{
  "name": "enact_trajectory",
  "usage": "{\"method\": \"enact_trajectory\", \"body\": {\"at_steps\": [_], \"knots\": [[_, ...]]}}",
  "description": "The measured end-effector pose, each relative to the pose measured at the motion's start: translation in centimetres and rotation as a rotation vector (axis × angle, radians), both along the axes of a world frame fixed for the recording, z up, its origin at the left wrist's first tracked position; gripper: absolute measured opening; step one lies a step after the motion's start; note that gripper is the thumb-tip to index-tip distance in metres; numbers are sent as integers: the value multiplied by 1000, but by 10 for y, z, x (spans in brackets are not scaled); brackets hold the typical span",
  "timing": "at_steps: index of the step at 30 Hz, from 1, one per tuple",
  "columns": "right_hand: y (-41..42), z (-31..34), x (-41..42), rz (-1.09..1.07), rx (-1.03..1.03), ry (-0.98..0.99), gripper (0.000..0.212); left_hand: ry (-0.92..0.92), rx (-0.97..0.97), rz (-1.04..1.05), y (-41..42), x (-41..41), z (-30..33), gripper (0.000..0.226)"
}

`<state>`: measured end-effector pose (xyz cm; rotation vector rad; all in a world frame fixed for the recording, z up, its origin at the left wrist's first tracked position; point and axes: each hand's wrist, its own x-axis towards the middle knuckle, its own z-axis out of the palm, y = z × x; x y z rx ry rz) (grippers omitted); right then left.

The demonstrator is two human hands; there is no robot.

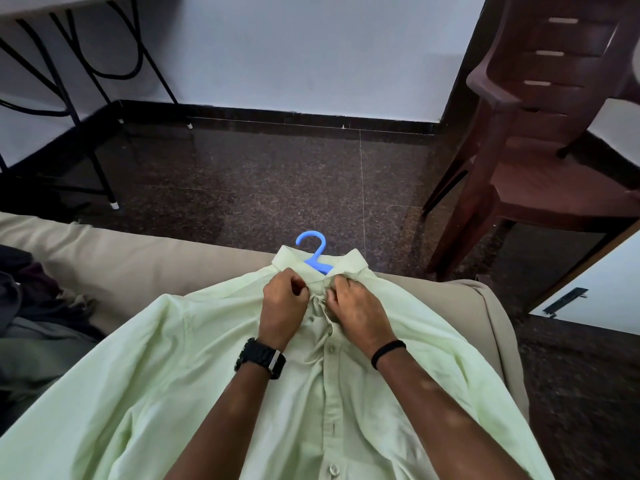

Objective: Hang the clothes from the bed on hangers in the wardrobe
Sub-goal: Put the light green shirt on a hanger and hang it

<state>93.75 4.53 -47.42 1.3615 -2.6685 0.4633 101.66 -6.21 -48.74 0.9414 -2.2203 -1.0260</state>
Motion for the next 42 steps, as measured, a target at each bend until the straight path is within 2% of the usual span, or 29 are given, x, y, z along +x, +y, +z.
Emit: {"method": "enact_trajectory", "body": {"at_steps": [2, 3, 5, 6, 7, 8, 9, 10, 12, 14, 16, 18, 19, 22, 25, 30, 32, 35, 39, 42], "knots": [[5, -3, -9, 15, -48, -182, 21, -5, 37, 24, -5, -2, 9, 6], [6, 1, -12, 13, -138, -236, 22, 47, 4, 62, -8, -5, 17, 8], [7, 15, -18, -50, -372, -176, 20, 164, -152, 153, -17, -12, 29, 10], [6, 21, -24, -111, -494, -111, 16, 162, -226, 178, -23, -16, 34, 14], [5, 26, -31, -182, -580, -87, 10, 78, -264, 177, -31, -20, 38, 23], [5, 30, -39, -242, -610, -141, 7, -82, -257, 143, -39, -24, 39, 35], [5, 33, -48, -282, -558, -265, 17, -276, -211, 83, -48, -27, 39, 45], [7, 32, -57, -287, -423, -419, 28, -455, -147, 1, -55, -30, 39, 53], [15, 27, -67, -220, -74, -593, 38, -641, -44, -150, -66, -31, 39, 63], [20, 21, -71, -128, 50, -618, 36, -677, -19, -225, -71, -32, 39, 64], [22, 20, -72, -86, 42, -626, 31, -703, -34, -270, -71, -34, 41, 59], [22, 22, -70, -74, 58, -588, 16, -730, -61, -288, -68, -34, 43, 56], [22, 24, -70, -76, 55, -580, 18, -734, -88, -294, -67, -34, 44, 55], [27, 31, -67, -82, -18, -558, 28, -658, -203, -313, -67, -33, 45, 52], [35, 41, -68, -62, -44, -555, 17, -539, -308, -257, -64, -29, 59, 49], [48, 82, -71, -70, -216, -618, 12, -145, -290, -229, -47, -34, 114, 23], [54, 109, -70, -55, -270, -627, 15, -43, -288, -241, -41, -37, 142, 21], [66, 160, -72, -22, -383, -661, 19, 58, -259, -268, -37, -42, 193, 31], [86, 242, -70, 5, -540, -690, 34, 168, -332, -287, -23, -42, 274, 32], [104, 297, -67, 58, -555, -623, 28, 245, -414, -313, -6, -37, 334, 31]]}}
